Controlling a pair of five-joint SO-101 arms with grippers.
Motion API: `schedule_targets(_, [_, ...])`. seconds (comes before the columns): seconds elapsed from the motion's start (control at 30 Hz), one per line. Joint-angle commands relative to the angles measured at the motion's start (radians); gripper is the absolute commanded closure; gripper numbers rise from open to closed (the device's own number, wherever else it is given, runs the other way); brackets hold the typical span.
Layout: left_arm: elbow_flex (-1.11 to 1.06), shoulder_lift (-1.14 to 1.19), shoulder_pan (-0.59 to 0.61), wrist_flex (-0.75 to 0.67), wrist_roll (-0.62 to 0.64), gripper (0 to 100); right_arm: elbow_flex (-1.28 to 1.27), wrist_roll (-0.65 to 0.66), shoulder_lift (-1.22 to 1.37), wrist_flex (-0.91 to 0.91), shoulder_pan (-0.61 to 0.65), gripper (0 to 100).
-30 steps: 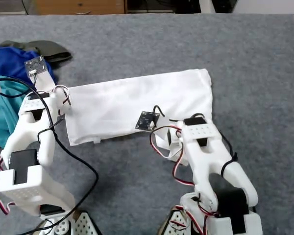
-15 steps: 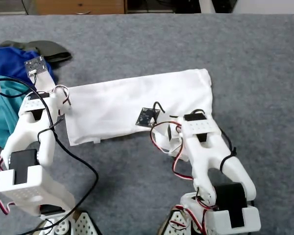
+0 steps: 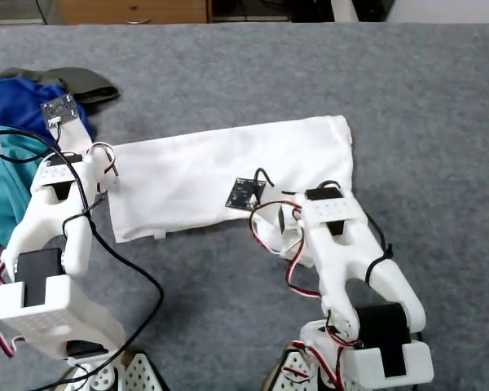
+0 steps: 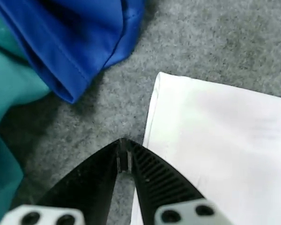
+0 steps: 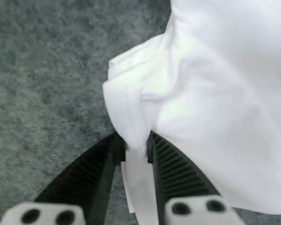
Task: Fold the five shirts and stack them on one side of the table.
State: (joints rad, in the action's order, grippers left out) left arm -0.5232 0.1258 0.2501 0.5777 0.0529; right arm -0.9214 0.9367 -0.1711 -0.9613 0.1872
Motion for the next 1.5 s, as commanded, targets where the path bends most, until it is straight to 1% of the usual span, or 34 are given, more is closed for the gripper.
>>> schedule_targets(0.0, [0.048, -0.008, -0.008, 0.008, -0.011, 98, 0.001, 0.017, 0.021, 0.003, -0.005, 92.4])
schedule_targets(0.13, [0.048, -0.008, -0.011, 0.008, -0.011, 98, 0.002, 0.017, 0.018, 0.003, -0.008, 99.8])
schedule_targets(0.3, [0.048, -0.008, -0.014, 0.008, -0.011, 98, 0.067, 0.012, 0.016, -0.025, -0.065, 99.6])
schedule_targets(0.47, [0.048, -0.008, -0.014, 0.008, -0.011, 98, 0.272, 0.012, 0.024, -0.196, -0.091, 99.6])
schedule_targets(0.6, [0.048, -0.008, -0.014, 0.006, -0.011, 98, 0.432, 0.011, 0.054, -0.333, -0.065, 99.6])
schedule_targets(0.7, [0.048, -0.008, -0.014, 0.008, -0.011, 98, 0.585, -0.015, 0.147, -0.411, -0.058, 99.6])
schedule_targets(0.97, [0.048, -0.008, -0.012, 0.008, -0.011, 98, 1.046, -0.012, 0.487, -0.569, -0.056, 99.6])
schedule_targets(1.3, [0.048, -0.008, -0.011, 0.008, -0.011, 98, 1.595, 0.121, 0.835, -0.802, -0.016, 99.6])
schedule_targets(1.47, [0.048, -0.008, -0.009, 0.008, -0.011, 98, 1.738, 0.192, 0.940, -0.819, -0.012, 99.6])
